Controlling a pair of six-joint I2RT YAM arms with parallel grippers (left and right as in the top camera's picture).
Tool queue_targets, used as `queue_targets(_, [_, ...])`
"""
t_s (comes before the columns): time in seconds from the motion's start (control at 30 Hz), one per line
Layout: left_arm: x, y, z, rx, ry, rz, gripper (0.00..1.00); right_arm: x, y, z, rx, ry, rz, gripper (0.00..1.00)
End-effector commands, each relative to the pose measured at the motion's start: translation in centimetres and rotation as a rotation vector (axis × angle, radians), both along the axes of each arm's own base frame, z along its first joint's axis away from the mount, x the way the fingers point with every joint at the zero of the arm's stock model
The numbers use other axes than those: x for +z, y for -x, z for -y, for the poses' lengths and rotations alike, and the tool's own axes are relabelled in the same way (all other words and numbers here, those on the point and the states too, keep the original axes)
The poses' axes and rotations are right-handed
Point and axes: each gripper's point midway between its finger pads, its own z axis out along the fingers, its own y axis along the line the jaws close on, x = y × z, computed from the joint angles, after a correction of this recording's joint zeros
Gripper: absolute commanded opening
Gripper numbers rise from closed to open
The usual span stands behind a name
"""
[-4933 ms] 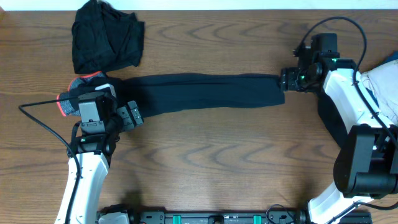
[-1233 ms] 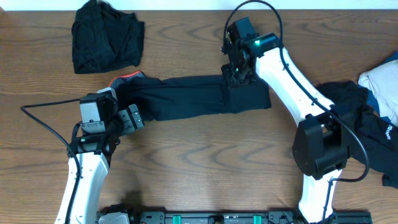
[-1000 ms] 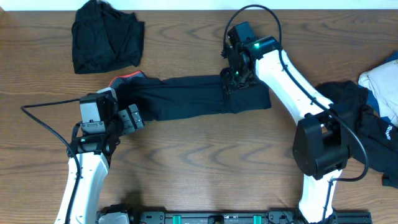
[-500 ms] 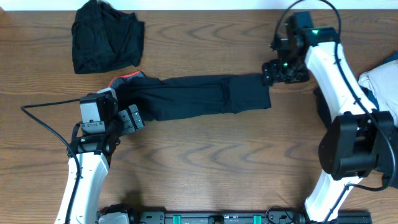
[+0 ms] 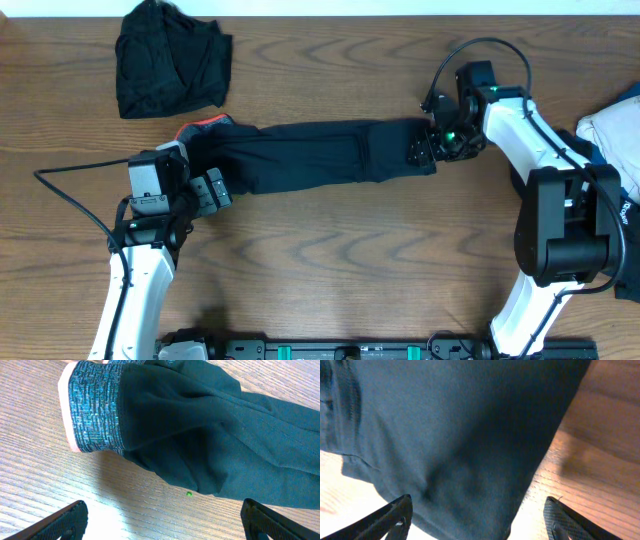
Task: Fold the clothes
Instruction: 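Fold the leg ends left with the right gripper toward the waistband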
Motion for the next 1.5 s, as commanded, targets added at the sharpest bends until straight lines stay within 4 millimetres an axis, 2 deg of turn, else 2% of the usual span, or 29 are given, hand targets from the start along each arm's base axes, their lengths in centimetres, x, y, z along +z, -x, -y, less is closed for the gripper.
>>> queue_targets(0.0, [0.5,-0.2,0.2,-0.013,0.006,0.015,0.98,-0.6,0.1,0.0,-0.021,-0.029,-0.013,0.82])
queue_targets(0.53, [0.5,-0.2,0.2,-0.013,0.006,0.015,0.98,-1.8,0.1,-1.2,-0.05,-0.108,0.008,0.83])
queue_targets(0.67, [0.5,-0.2,0.2,-0.013,0.006,0.015,0.98,-1.4,0.1,-2.4,-0.038,-0.186,0.01,0.8])
queue_targets(0.8, [0.5,-0.2,0.2,-0.013,0.006,0.015,0.98,-1.5,0.3,-3.2,-0.034,-0.228,0.01,0.66])
queue_targets(0.87, [0.5,-0.2,0.2,-0.013,0.006,0.015,0.98,-1.7,0.4,-3.1,-0.047,-0.228,0.005,0.51])
queue_targets(0.93, [0.5,-0.2,0.2,-0.013,0.006,0.015,0.98,-1.9,0.5,-2.9,-0.057,-0.224,0.001,0.32])
queue_targets(1.1, [0.5,-0.2,0.2,-0.013,0.006,0.015,0.98,-2.7,-0.1,-0.6,-0.18,-0.138,-0.017,0.01])
queue_targets(1.27, [0.5,-0.2,0.2,-0.013,0.006,0.015,0.98,-2.5,-0.7,2.4,-0.279,-0.129,-0.021,0.01])
queue_targets(1.47, [0.5,-0.2,0.2,-0.013,0.006,0.015,0.98,-1.7,-1.0,8.6,-0.405,-0.034,-0.023,0.01])
